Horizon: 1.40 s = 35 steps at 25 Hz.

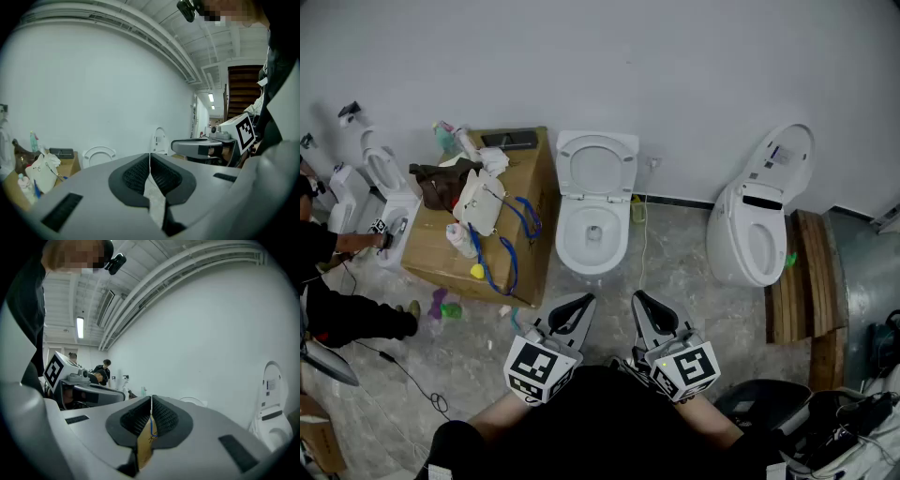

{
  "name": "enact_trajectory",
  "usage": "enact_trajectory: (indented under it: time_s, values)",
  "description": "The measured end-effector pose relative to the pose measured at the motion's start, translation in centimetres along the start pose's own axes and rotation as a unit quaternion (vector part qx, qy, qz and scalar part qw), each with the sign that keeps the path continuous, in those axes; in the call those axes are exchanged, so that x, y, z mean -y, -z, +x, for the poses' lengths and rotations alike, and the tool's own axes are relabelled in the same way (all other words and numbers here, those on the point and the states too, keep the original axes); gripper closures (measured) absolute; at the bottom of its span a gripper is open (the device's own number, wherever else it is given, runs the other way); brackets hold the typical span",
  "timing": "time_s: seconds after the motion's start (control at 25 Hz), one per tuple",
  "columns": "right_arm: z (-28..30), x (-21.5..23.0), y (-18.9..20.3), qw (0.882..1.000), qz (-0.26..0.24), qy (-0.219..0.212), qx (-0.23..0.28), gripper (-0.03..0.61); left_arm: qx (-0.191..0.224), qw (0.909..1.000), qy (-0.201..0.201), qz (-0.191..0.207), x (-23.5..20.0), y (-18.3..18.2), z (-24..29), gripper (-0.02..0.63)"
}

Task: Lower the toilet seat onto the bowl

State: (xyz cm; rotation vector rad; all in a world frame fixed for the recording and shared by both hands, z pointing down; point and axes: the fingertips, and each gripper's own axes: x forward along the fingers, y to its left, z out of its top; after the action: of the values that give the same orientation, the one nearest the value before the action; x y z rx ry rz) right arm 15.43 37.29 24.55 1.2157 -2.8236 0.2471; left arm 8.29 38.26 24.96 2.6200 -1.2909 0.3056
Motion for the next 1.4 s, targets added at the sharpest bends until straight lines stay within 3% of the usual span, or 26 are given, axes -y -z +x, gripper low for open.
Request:
enact_trajectory:
  time_s: [0.4, 0.76, 1.4]
  values:
    - [-1.0, -1.2, 0.7, 1.000, 0.002, 0.006, 0.000, 0.546, 0.000, 1.0000, 0.001, -0.006, 0.6, 1.1, -1.2, 0.594]
    - [1.3, -1.5, 0.5, 1.000, 0.011, 0.011, 0.005, 0.545, -0.013, 0.9995, 0.008, -0.026, -1.8, 1.9, -0.8, 0.592]
    - [14.5, -0.9, 1.4, 0.997, 0.027, 0.050, -0.052, 0.545, -0.015, 0.9976, 0.042, -0.052, -15.1, 1.3, 2.4, 0.592]
